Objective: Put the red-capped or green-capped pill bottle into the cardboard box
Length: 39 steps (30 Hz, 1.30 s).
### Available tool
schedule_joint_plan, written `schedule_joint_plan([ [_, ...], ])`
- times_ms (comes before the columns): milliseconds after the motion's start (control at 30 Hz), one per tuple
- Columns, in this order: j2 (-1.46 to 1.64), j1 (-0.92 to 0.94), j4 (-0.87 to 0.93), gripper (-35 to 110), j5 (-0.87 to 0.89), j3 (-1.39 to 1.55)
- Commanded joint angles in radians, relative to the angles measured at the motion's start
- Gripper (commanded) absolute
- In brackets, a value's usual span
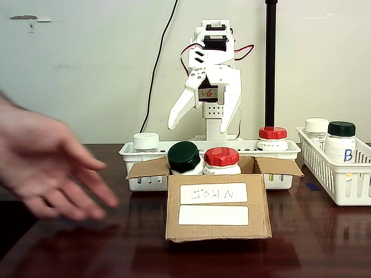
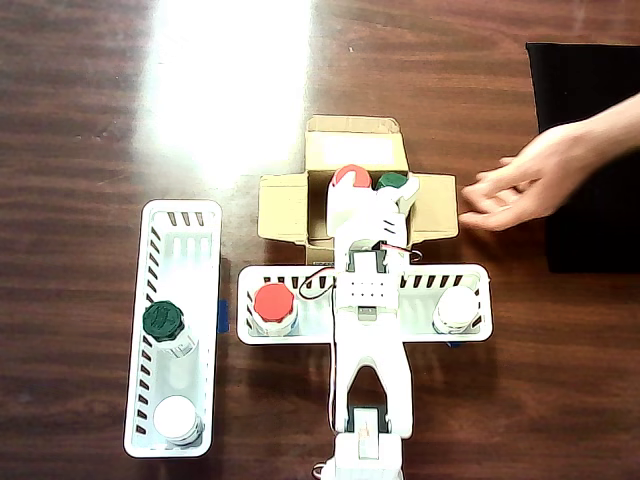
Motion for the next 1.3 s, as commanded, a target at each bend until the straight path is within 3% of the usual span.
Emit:
schedule_joint_plan([
  [0, 0.209, 0.028, 0.084, 78, 0.028, 0.008],
  [133, 0.379, 0.032, 0.244, 64, 0.057, 0.067],
  [433, 0.894, 0.011, 0.497, -5, 0.156, 0.399],
  [633, 1.103, 0.011, 0.621, 2, 0.173, 0.514],
  [1267, 1.672, -0.15, 0.805, 2, 0.075, 0.959],
])
